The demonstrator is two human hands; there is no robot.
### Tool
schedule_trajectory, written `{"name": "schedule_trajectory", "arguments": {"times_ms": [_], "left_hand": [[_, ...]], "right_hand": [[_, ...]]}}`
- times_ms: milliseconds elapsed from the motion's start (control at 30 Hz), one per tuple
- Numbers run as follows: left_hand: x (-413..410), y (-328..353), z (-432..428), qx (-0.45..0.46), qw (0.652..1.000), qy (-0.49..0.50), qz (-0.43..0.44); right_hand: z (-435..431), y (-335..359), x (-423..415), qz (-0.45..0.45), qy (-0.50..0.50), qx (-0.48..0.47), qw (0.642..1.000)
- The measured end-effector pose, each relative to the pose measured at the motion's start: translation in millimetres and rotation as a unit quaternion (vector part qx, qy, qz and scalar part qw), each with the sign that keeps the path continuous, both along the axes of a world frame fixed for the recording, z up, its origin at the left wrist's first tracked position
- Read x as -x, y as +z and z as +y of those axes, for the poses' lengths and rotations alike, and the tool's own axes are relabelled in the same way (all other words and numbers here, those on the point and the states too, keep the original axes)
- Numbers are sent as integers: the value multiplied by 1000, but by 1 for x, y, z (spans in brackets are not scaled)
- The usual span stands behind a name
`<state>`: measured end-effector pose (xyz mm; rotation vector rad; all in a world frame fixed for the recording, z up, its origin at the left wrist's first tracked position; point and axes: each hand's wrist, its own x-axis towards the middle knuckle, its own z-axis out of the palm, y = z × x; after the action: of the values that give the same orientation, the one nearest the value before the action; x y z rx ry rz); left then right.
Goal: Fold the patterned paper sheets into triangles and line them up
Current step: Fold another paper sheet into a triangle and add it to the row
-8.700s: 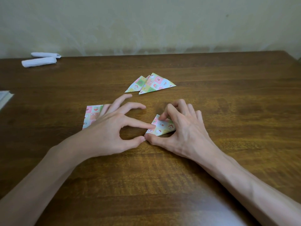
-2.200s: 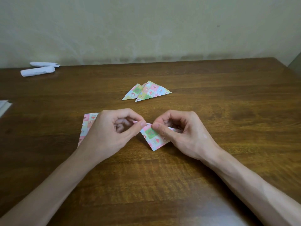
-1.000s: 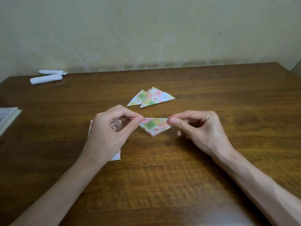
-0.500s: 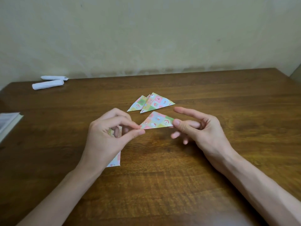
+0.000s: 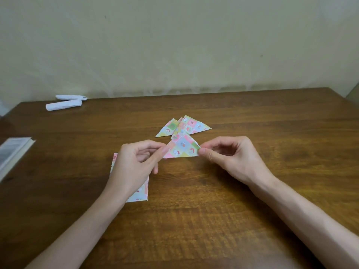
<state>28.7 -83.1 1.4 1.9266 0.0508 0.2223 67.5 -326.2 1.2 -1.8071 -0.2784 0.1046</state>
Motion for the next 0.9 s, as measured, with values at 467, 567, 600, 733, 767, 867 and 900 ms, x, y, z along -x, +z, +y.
{"name": "schedule_trajectory", "arguments": {"times_ms": [467, 567, 600, 733, 767, 867, 900], "left_hand": [[-13, 0, 33, -42, 988, 143, -46], [-15, 0, 39, -54, 988, 142, -43], [-15, 1, 42, -64, 988, 137, -32], [-18, 5, 62, -169, 979, 80, 77], [-19, 7, 67, -199, 973, 56, 104], [-20, 11, 76, -294, 942, -9, 162], [-20, 11, 76, -315, 933, -20, 172]], "right_hand": [[48, -19, -79, -76, -60, 165, 982], [50, -21, -74, -119, -74, 181, 973], [51, -21, -73, -127, -78, 181, 972], [53, -19, -63, -143, -83, 187, 968], [53, -18, -61, -149, -81, 188, 967], [51, -14, -53, -157, -68, 188, 967], [50, -14, -50, -157, -65, 182, 968]]}}
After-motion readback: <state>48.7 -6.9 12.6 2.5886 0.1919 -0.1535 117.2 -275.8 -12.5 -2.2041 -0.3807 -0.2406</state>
